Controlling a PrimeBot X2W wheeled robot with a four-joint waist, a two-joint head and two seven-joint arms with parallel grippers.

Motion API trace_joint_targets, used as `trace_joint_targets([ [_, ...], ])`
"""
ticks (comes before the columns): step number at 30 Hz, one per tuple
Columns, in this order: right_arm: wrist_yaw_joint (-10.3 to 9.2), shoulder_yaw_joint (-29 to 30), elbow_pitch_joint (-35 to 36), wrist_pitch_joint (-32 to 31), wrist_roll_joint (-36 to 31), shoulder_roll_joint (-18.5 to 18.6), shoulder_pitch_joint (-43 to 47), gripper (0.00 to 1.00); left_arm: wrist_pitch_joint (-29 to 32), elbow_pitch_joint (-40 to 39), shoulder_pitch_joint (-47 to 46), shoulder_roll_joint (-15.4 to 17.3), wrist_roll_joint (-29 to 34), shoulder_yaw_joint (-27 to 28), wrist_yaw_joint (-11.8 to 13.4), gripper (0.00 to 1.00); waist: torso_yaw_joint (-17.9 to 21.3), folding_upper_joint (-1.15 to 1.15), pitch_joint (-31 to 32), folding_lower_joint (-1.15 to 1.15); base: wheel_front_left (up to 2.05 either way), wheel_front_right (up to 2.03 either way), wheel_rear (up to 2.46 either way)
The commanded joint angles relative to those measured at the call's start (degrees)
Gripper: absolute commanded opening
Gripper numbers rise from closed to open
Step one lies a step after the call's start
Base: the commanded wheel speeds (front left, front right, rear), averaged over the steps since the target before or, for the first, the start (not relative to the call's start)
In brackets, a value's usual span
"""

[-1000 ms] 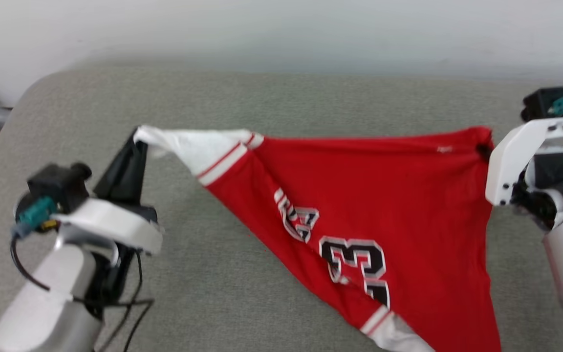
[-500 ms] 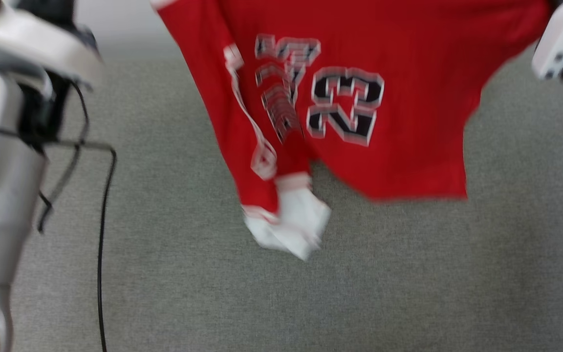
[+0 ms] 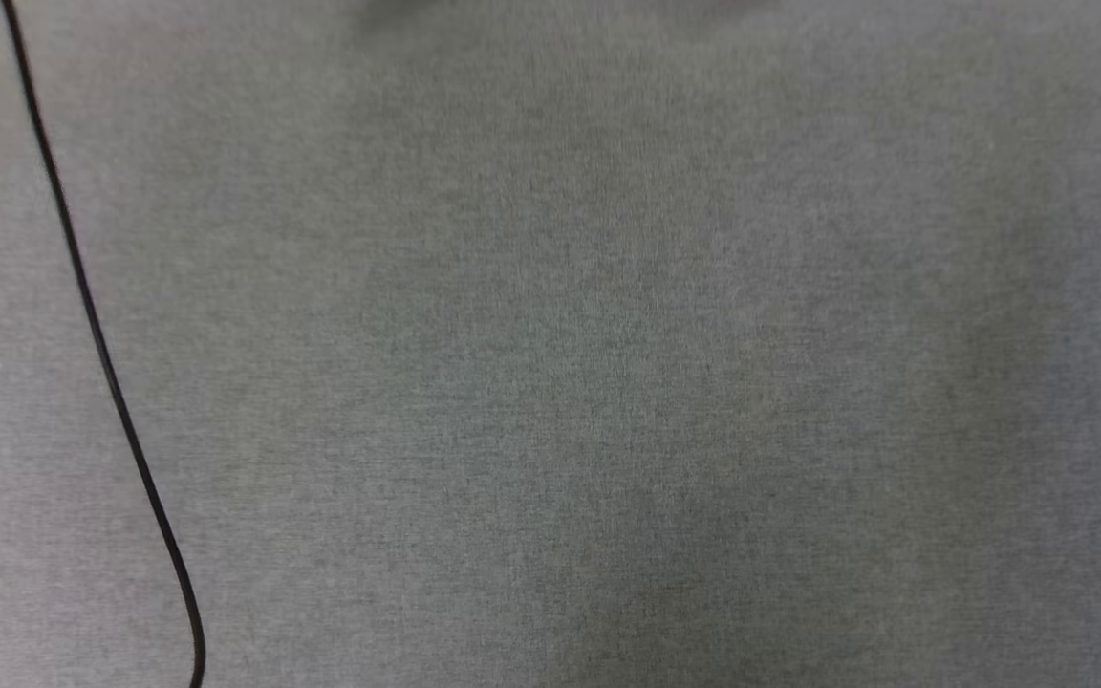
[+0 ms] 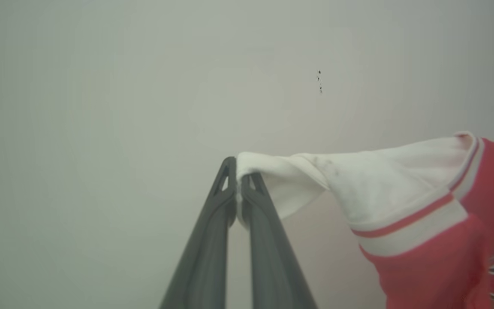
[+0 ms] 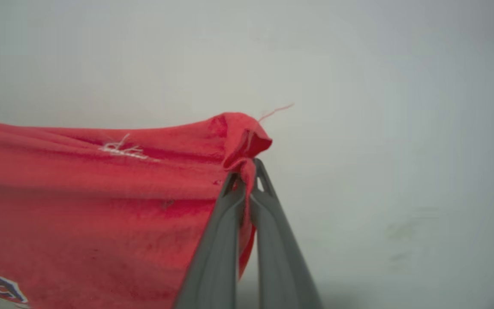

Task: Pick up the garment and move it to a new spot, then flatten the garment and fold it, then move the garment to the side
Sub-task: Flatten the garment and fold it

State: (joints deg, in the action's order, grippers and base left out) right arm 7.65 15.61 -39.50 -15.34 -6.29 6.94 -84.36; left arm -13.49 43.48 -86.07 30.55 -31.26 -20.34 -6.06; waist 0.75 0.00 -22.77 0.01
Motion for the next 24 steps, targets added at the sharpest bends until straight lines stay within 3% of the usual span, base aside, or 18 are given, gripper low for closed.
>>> trace_joint_targets([
  [1,-0.3,1.2,-0.3,0.0,-0.9,0.6,-1.2,0.0,-0.3,1.3,-1.7,1.6,-0.5,1.0,0.3,0.0,0.3,0.0,-3.2,-0.01,0.0,0.0,0.0],
  [8,-0.33,5.5,-1.6,1.9,-5.3,-2.0,-5.8,0.0,-0.8,6.4,-6.2,1.2,-2.9,2.0,-0.6,0.0,-0.1,0.0,-10.2,-0.01,0.0,0.0,0.0],
  [16,-0.33,7.2,-5.8,5.2,-6.8,-3.4,-6.6,0.0,-1.7,10.9,-4.1,-0.6,-5.0,1.4,-1.2,0.0,-1.1,0.0,-14.7,-0.01,0.0,0.0,0.0],
  [24,-0.22,2.7,-12.8,8.4,-6.4,-3.8,-1.7,0.0,-1.8,9.9,4.5,-3.1,-10.8,-3.0,-1.3,0.0,-1.7,0.0,-14.4,-0.01,0.0,0.0,0.0],
])
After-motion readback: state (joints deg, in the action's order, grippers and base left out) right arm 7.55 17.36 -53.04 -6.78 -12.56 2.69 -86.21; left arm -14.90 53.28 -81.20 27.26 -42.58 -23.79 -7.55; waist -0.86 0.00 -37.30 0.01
